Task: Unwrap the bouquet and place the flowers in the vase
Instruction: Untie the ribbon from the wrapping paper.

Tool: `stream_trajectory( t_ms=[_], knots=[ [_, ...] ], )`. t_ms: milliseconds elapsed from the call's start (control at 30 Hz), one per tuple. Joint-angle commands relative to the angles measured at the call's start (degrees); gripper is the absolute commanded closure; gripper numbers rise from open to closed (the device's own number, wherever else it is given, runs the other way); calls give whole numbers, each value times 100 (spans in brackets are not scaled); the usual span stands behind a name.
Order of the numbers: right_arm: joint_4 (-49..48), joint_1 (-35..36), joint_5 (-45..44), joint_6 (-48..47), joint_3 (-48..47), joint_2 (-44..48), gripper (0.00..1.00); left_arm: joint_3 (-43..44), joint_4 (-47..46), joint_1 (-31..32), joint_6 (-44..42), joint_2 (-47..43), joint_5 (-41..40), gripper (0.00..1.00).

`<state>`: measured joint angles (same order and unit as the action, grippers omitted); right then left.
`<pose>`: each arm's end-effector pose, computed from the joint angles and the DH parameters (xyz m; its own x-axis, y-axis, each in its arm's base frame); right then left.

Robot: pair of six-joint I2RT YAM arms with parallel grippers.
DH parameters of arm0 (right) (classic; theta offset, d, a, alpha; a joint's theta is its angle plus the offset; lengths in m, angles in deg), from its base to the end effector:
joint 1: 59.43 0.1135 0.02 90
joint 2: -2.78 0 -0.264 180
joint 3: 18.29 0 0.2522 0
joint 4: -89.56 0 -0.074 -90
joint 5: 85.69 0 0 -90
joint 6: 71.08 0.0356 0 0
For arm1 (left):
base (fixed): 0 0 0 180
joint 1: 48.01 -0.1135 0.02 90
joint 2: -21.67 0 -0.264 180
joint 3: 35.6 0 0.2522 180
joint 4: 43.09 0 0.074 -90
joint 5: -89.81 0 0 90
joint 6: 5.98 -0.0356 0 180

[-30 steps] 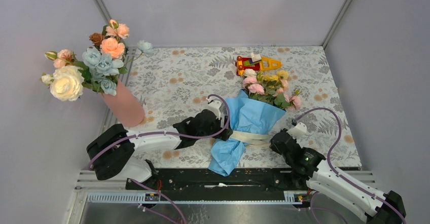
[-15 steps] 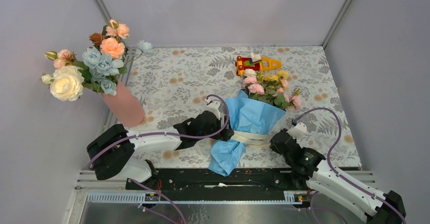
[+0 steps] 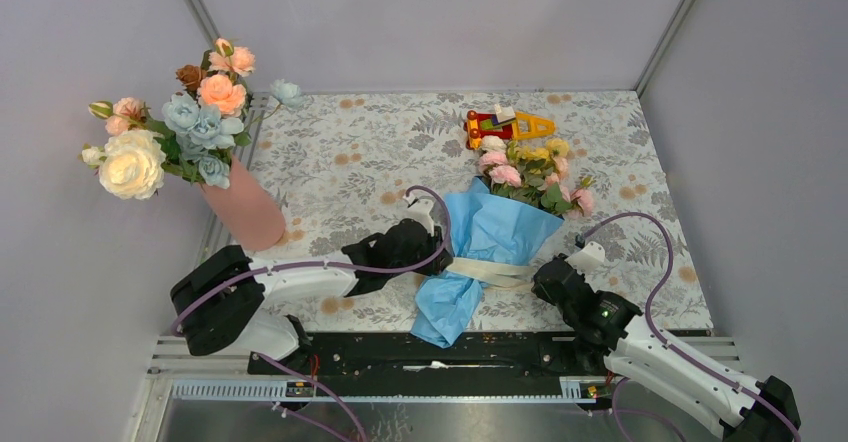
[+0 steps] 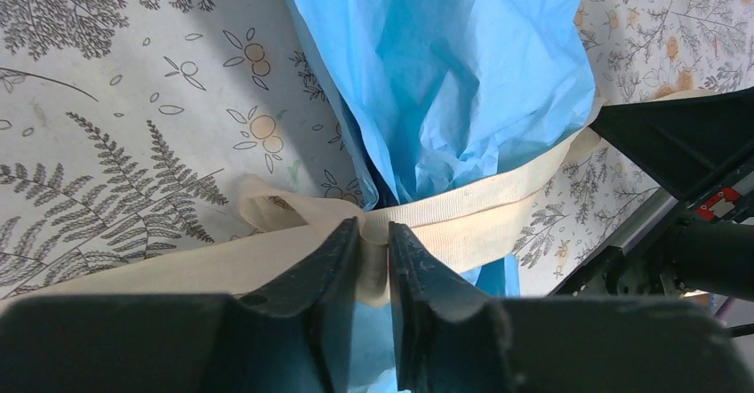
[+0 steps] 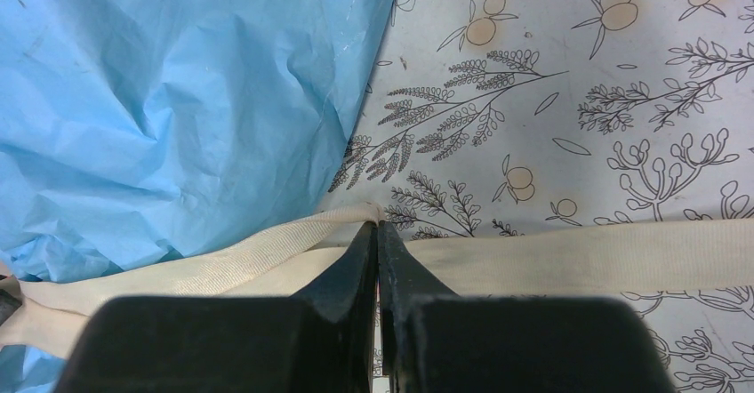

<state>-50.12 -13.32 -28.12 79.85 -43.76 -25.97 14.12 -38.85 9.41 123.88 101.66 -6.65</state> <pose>0.0940 0.0701 0.1543 -0.5286 0.5146 -0.6751 0.2531 0.8547 0.4533 0.1553 -0.2355 0.1844 -0.7388 -0.0265 -0.6734 0.4089 0.7767 -0.4792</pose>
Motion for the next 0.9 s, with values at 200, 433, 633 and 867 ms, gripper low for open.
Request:
stream_trajectory(
  t_ms=[200,433,633,867],
  knots=[
    [47,-45,-326,126,20,31,99,-204,191,15,11,-740,-650,90],
    [56,-152,-380,108,-23,-171,100,-354,315,-519,-13,-880,-450,95],
    [58,-355,-316,-83,-276,-583,100,-668,84,-1194,-9,-1005,-160,98],
    [58,-806,-3,-151,-238,-512,100,-856,174,-1876,-133,-1164,-92,100]
  ],
)
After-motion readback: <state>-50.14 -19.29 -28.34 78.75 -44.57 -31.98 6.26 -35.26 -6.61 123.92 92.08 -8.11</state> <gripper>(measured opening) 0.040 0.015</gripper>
